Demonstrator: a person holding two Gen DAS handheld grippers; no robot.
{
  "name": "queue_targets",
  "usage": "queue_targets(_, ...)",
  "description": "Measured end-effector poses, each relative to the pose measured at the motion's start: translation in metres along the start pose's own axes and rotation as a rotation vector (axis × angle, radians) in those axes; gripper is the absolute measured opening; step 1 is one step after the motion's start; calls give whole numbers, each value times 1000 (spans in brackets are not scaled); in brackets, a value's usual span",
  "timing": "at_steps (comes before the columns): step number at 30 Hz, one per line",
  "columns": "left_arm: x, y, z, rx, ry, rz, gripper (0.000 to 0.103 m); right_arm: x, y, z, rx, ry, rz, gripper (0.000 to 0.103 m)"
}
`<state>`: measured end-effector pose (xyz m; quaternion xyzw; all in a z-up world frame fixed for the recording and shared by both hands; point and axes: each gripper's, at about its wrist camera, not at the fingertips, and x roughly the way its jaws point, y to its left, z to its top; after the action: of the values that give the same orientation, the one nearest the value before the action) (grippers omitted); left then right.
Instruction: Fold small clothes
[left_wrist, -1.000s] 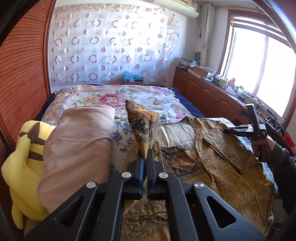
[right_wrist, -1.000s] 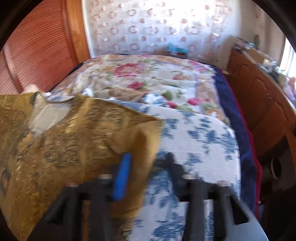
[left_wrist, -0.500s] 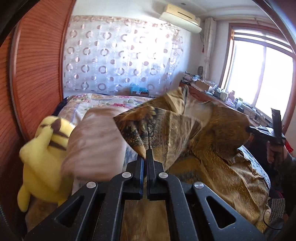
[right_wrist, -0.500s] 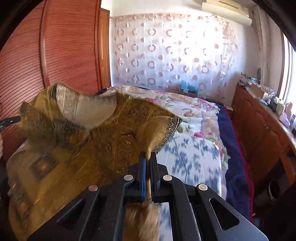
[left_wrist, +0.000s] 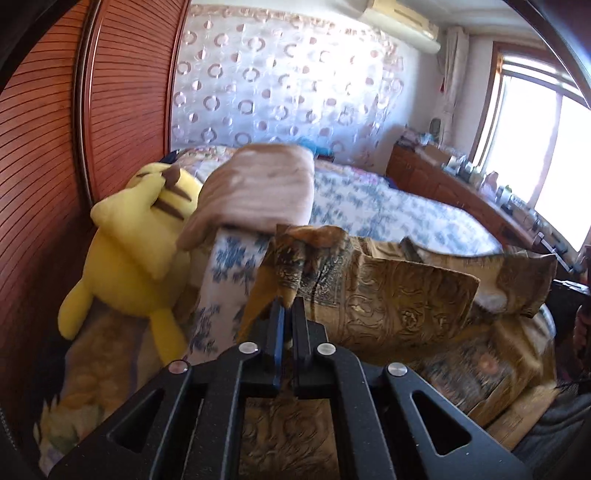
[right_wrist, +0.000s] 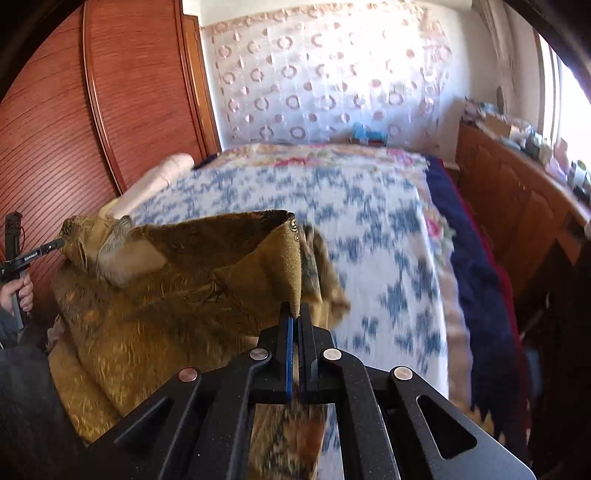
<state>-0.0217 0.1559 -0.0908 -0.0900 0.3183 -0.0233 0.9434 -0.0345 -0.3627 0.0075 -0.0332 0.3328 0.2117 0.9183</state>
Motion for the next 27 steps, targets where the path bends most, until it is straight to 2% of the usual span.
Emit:
queue_targets(3, -3, 3, -2, 5, 3, -3, 3, -2, 9, 2, -68, 6, -31, 2)
queue_targets(5, -10, 2, 0, 24, -13, 9, 3, -7, 11, 9, -73, 4, -33, 5)
queue_targets(10, -24, -3, 17, 94, -58, 69, 5, -26, 25, 38, -112, -71, -50, 7)
queue_targets(11, -27, -2, 22, 97, -72, 71, 10, -30, 26, 43, -121, -91, -52, 7)
queue_targets(13, -34, 1, 34, 97, -114, 62, 44, -40, 25, 56, -133, -130, -54, 13)
queue_targets(14, -36, 2, 38, 98, -128, 54, 48, -42, 22, 58, -136, -144, -56, 17)
queue_targets(15, -35, 3, 44, 100, -135, 46, 57, -45, 21, 65, -137, -163, -60, 29)
queue_targets(16, -33, 4, 49, 106, -135, 40, 71, -45, 21, 68, -138, -175, -67, 45)
queue_targets(17, -29, 5, 55, 113, -133, 37, 76, -42, 20, 70, -138, -184, -75, 52)
queue_targets(18, -24, 6, 59, 117, -134, 35, 78, -38, 16, 74, -130, -192, -89, 57)
queue_targets(20, -12, 10, 68, 114, -117, 30, 78, -25, 9, 81, -98, -181, -94, 57)
queue_targets(24, 17, 23, 80, 105, -75, 28, 78, 23, -4, 81, -68, -87, -107, 57)
queue_targets(27, 40, 31, 82, 133, -34, 69, 78, 54, -11, 78, -37, -15, -84, 57)
